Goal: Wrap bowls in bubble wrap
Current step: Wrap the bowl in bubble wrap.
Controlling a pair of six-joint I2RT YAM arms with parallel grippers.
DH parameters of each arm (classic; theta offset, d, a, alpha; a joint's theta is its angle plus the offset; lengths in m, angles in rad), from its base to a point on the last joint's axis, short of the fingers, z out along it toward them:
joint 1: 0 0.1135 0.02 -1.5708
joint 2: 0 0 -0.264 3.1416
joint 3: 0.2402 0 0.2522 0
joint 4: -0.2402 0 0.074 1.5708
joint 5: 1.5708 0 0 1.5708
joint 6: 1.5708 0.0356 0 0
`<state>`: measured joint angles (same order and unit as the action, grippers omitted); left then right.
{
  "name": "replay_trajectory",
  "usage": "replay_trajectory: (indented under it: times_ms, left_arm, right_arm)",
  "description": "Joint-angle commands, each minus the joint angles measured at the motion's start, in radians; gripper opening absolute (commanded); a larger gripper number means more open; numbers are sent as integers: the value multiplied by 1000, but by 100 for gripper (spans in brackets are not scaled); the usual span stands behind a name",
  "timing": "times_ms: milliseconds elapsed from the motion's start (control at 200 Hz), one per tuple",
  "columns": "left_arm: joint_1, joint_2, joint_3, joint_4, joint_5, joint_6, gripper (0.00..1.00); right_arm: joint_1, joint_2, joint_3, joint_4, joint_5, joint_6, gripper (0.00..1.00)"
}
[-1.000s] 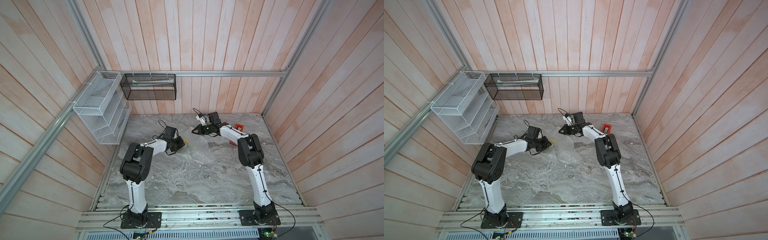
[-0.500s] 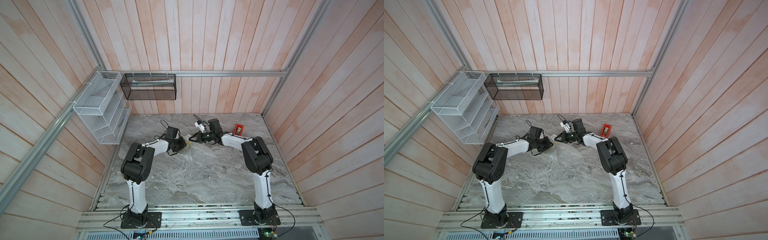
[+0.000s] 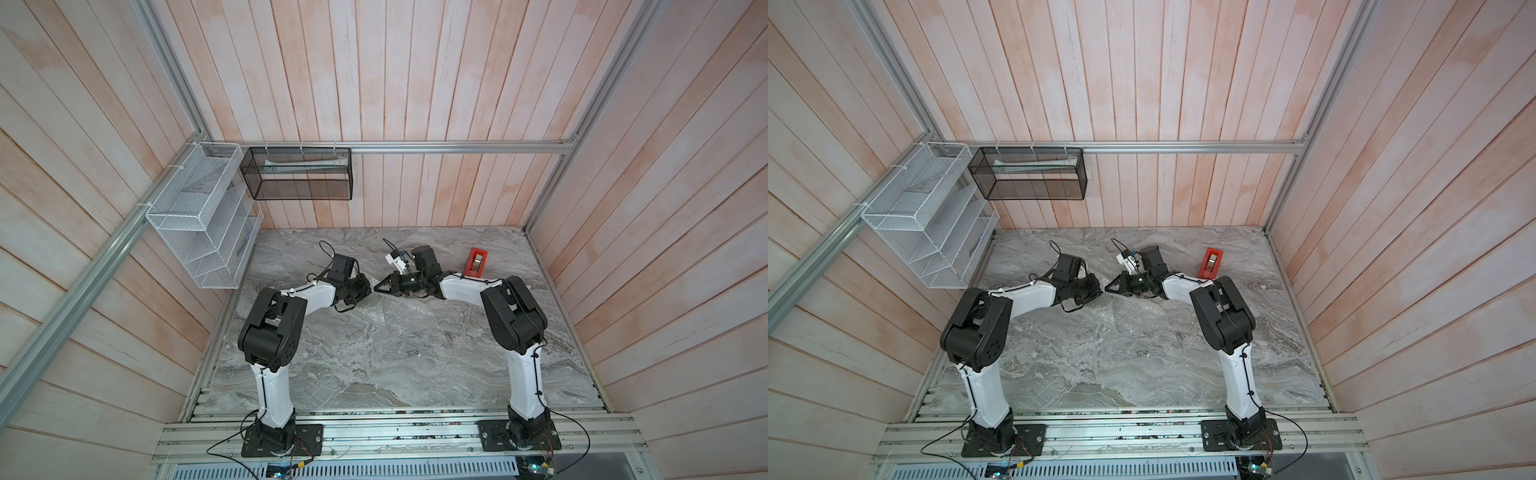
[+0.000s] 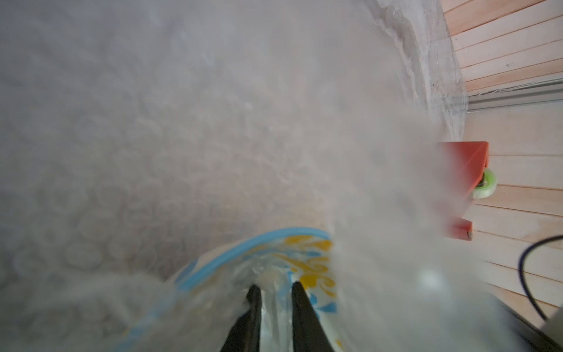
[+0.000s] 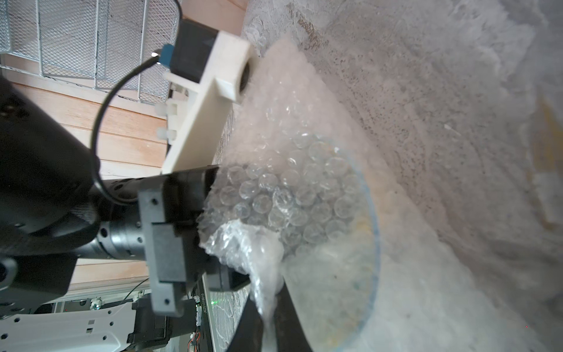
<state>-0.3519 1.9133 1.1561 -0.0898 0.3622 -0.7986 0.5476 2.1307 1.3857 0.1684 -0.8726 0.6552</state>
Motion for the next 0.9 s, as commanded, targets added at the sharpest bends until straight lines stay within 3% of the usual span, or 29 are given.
replay_trajectory:
  times_ms: [0,890]
  left_arm:
    - [-5,-60,-25,38,10,-25,22]
    - [16,-201,-143,58,-93,-56,22]
  right_arm:
    - [9,-21,-6,12,16,4,11]
    - [57,67,69,-100,88,-79,12]
